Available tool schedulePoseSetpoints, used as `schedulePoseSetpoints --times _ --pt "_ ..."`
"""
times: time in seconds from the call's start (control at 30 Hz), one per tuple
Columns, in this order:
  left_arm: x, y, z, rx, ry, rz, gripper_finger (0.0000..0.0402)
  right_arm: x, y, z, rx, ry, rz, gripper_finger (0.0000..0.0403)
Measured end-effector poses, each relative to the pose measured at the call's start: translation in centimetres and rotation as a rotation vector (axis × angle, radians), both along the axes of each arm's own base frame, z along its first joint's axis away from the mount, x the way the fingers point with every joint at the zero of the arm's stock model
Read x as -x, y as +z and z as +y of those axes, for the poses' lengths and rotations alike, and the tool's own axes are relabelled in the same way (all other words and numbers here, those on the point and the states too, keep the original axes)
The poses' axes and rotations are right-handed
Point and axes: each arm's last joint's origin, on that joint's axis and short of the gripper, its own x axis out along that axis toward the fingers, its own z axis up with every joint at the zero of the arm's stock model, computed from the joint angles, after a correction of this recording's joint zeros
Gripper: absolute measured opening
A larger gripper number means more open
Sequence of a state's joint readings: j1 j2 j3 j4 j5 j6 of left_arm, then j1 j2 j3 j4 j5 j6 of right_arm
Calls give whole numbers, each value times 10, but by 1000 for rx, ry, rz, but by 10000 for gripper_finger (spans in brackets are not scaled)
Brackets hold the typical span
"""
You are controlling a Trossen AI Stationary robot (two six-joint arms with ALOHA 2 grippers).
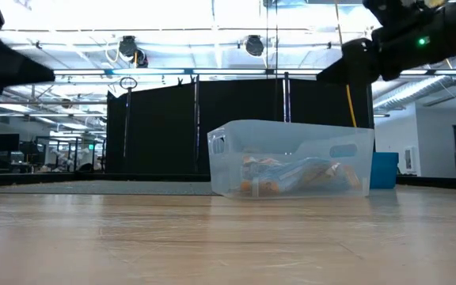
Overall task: Pick and place Granola Bars by type
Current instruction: Return to Home Position
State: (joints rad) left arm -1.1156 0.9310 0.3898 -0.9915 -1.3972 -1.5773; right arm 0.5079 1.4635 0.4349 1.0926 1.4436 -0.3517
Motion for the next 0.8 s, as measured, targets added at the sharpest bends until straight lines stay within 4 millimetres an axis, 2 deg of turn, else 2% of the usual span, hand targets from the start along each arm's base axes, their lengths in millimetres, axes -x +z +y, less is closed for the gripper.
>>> schedulePoseSetpoints --times 0.2,0.57,0.7,0.8 --pt "8 -11 12 53 -9 -9 99 15 -4 -8 -45 99 -93 254" --pt "20 -10 16 51 -143 -14 99 32 -4 -17 -82 113 -152 254" --pt "23 -9 8 102 -216 -28 99 34 -2 -18 -84 115 -158 254" --pt "23 -4 -10 153 -303 -18 99 34 -2 -18 -82 146 -158 254"
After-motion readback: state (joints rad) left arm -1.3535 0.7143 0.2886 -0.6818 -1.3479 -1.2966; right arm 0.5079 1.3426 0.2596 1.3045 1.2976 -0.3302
